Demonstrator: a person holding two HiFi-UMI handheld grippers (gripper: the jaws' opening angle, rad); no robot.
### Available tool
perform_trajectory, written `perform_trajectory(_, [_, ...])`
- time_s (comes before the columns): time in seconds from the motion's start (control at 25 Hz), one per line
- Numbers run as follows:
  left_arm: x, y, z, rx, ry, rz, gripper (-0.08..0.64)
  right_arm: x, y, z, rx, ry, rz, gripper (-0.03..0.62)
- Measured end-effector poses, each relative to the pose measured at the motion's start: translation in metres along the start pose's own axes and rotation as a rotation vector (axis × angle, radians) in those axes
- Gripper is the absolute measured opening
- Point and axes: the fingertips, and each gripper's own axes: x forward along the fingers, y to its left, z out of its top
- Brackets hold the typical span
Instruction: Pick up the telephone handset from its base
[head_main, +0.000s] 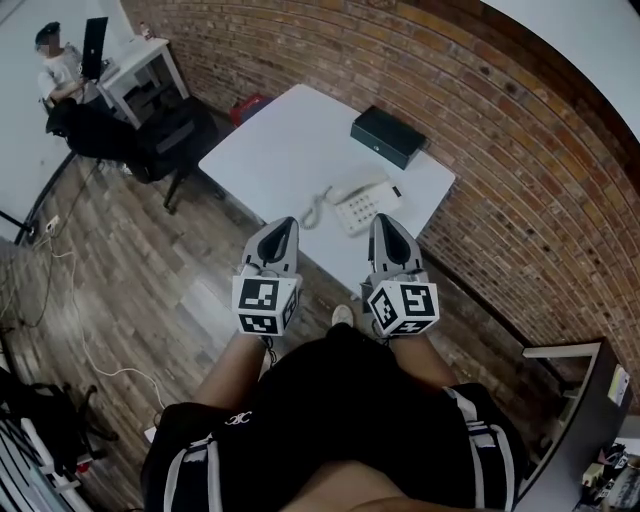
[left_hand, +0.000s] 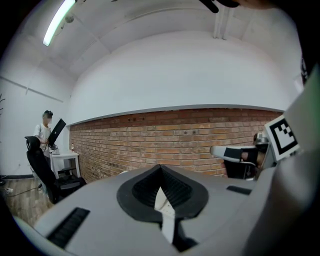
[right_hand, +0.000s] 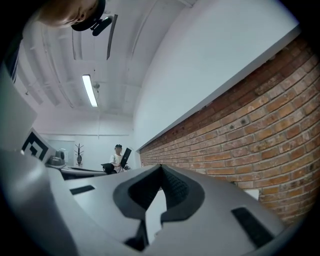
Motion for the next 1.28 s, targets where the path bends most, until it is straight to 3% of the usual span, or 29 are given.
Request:
perform_trajectory(0.6, [0.105, 0.011, 0.016, -0.017, 0.034, 0.011, 0.002, 0.087, -0.065, 0.003, 0.025, 0.039, 0.038, -0.003])
perform_trajectory(1.0, [0.161, -0.008, 0.007, -0.024, 0.074, -0.028, 0.002, 0.099, -0.117, -0.007, 0.042, 0.08, 0.003, -0.003])
perform_trajectory(1.28, [0.193, -0.004, -0.009, -0.007, 0.135, -0.095, 0.002, 0.108, -0.127, -0.01, 0.04, 0.092, -0.044, -0.003])
